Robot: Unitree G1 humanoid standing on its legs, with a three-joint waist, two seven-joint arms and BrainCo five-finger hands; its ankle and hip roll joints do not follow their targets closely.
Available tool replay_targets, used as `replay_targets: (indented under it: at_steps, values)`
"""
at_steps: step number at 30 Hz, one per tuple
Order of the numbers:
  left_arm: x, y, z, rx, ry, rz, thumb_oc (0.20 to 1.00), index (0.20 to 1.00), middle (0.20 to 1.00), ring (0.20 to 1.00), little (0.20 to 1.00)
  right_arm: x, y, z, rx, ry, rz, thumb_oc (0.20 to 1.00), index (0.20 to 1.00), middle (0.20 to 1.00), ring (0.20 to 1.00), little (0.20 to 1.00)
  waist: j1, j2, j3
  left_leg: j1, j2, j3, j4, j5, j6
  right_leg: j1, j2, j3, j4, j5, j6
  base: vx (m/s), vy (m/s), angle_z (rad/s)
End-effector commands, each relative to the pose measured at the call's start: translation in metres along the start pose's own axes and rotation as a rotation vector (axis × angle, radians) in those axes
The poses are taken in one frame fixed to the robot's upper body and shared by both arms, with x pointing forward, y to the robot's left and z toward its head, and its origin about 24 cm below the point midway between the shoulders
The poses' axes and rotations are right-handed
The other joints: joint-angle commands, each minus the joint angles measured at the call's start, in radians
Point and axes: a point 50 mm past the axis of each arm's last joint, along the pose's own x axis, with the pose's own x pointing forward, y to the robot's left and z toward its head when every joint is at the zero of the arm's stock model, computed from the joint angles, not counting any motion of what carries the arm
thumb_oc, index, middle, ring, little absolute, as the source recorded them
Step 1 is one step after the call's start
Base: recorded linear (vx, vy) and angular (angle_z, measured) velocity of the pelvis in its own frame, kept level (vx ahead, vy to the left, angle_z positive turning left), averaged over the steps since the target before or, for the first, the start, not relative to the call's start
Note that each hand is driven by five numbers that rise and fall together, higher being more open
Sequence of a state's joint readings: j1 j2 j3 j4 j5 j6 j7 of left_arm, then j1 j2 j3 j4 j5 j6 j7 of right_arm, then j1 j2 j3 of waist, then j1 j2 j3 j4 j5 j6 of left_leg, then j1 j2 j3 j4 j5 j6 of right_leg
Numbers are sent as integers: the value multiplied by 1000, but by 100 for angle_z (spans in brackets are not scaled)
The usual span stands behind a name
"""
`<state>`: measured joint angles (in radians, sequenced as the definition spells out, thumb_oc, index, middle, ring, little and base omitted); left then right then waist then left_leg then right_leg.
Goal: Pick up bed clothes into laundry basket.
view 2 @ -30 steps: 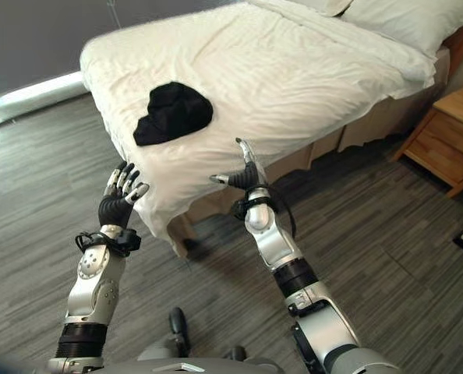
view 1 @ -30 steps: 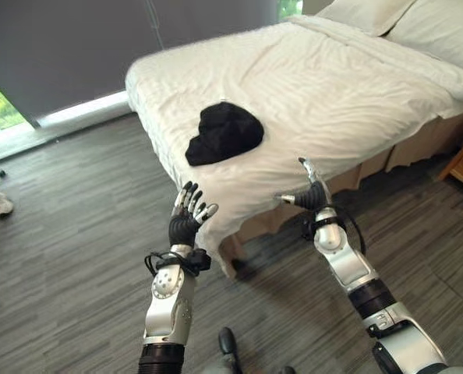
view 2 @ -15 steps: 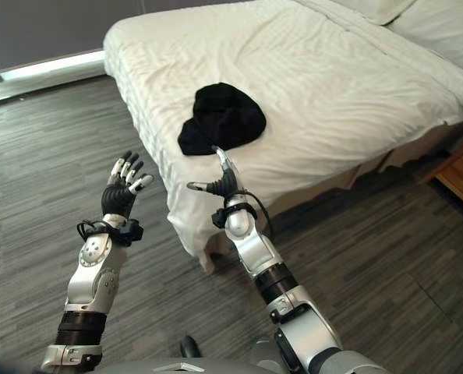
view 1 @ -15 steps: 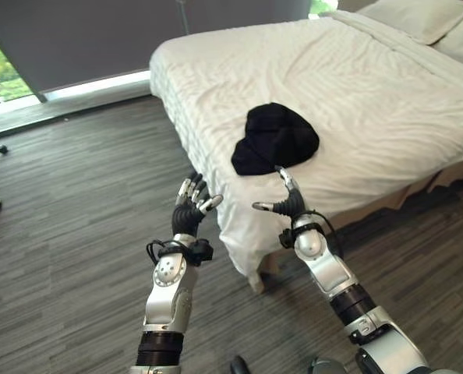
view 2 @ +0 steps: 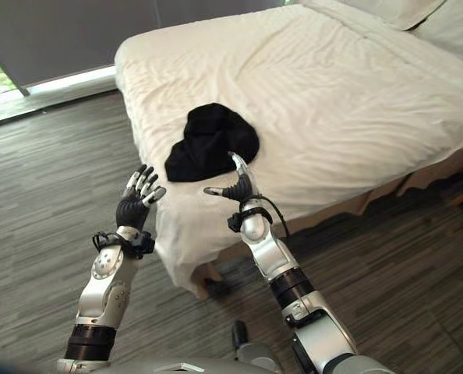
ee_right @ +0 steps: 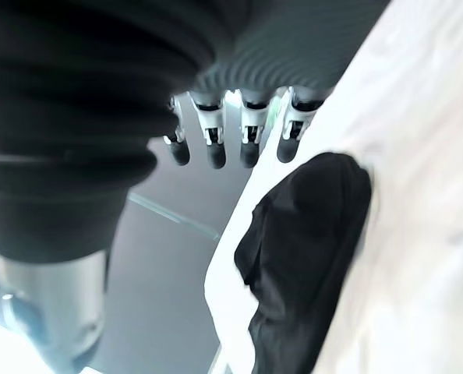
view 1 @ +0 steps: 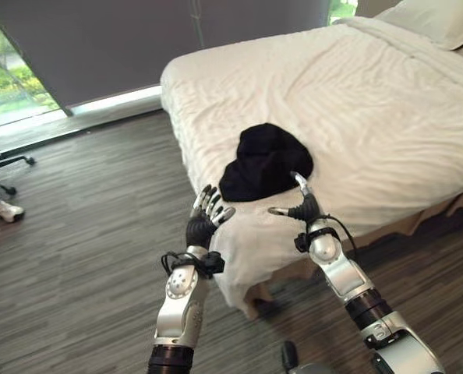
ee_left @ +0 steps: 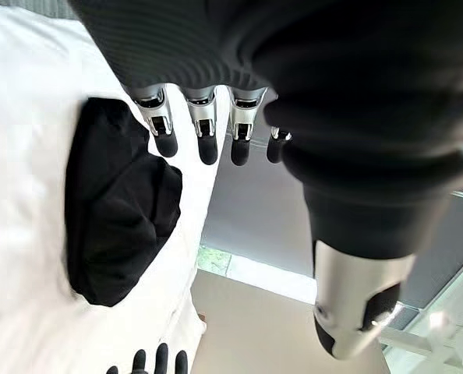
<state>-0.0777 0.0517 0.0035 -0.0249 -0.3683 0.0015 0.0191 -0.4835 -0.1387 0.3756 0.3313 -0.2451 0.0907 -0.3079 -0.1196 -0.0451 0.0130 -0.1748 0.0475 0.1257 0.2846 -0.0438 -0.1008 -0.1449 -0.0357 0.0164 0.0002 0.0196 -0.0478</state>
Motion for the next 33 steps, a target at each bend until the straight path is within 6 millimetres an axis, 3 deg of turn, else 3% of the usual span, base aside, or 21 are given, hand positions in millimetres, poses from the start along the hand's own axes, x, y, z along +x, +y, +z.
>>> replay_targets:
  at_steps: [1,2,3,5,6,7,10,11,13,15,18,23,25,27,31,33]
  values:
    - [2,16,20,61,-111,50,1000,1000,1000,1000,1000,17,4,41,-48,-179,-7,1000,1000,1000,1000,1000,32,-7,-25,21,-71,-45,-117,-32,65,67,-15,-51,-87,75,58,120,81,-70]
    - [0,19,18,58,-102,66,1000,1000,1000,1000,1000,21,7,51,-54,-205,5,1000,1000,1000,1000,1000,38,5,-24,21,-47,-46,-172,7,65,72,-11,-47,-87,67,58,258,167,-79]
    - [-3,27,16,51,-90,91,1000,1000,1000,1000,1000,29,11,67,-60,-242,20,1000,1000,1000,1000,1000,50,16,-24,23,-13,-1,-276,67,63,90,-12,-40,-87,43,57,233,170,-53]
    - [-5,33,12,56,-60,112,1000,1000,1000,1000,1000,32,15,86,-106,-312,52,1000,1000,1000,1000,1000,56,21,-29,44,19,56,-323,92,53,107,-22,-56,-87,20,63,186,132,-32]
    - [-5,33,12,56,-60,113,1000,1000,1000,1000,1000,32,16,86,-107,-313,53,1000,1000,1000,1000,1000,56,21,-27,50,19,57,-331,95,52,110,-21,-56,-87,19,63,217,111,-13]
    - [-13,40,1,63,-1,129,1000,1000,1000,1000,1000,36,22,107,-161,-383,79,1000,1000,1000,1000,1000,63,33,-37,88,24,54,-372,123,51,129,-6,-60,-87,6,66,205,79,-7]
    - [-21,46,-9,88,57,134,1000,1000,1000,1000,1000,37,34,127,-222,-456,123,1000,1000,1000,1000,1000,61,33,-46,109,29,66,-372,117,45,149,-7,-76,-87,-11,75,188,55,1]
    - [-25,49,-13,94,89,117,1000,1000,1000,1000,1000,42,44,153,-335,-525,168,1000,1000,1000,1000,1000,71,23,-48,110,26,68,-372,118,48,162,-10,-76,-79,2,82,100,13,25]
    - [-22,50,-10,107,86,103,1000,1000,1000,1000,1000,48,54,163,-391,-517,198,1000,1000,1000,1000,1000,73,30,-29,100,42,67,-372,127,50,101,9,-57,15,-20,89,36,7,11]
    - [-20,54,-7,123,77,104,1000,1000,1000,1000,1000,51,56,169,-414,-523,200,1000,1000,1000,1000,1000,78,31,-21,85,53,74,-372,129,51,46,19,-45,61,-30,95,-77,-34,-10]
    - [-5,45,-3,152,78,23,1000,1000,1000,1000,1000,63,63,158,-502,-420,215,1000,1000,1000,1000,1000,81,18,-22,47,35,54,-372,113,48,-27,29,25,-53,34,83,41,-44,-5]
    - [9,39,2,174,68,-14,1000,1000,1000,1000,1000,72,69,153,-641,-354,205,1000,1000,1000,1000,1000,83,5,-15,34,33,73,-372,102,47,-42,-9,-31,-87,67,91,68,-23,18]
    - [28,30,16,140,17,-57,1000,1000,1000,1000,1000,82,59,155,-747,-315,157,1000,1000,1000,1000,1000,81,13,-2,5,31,67,-372,106,49,-69,-17,-49,-87,69,91,3,-12,-19]
    - [34,23,17,127,12,-78,1000,1000,1000,1000,1000,85,55,158,-763,-312,140,1000,1000,1000,1000,1000,79,17,7,-6,31,59,-372,112,50,-77,-20,-55,-87,69,92,8,-5,-9]
    - [55,-13,27,55,-31,-201,1000,1000,1000,1000,1000,100,25,169,-843,-296,47,1000,1000,1000,1000,1000,68,29,53,-56,24,36,-372,128,51,-122,-24,-59,-87,79,92,-44,-45,7]
    - [56,-29,18,-1,-1,-251,1000,1000,1000,1000,1000,104,11,171,-835,-281,12,1000,1000,1000,1000,1000,60,37,70,-80,21,28,-372,133,52,-149,-25,-52,-87,85,94,-23,-67,28]
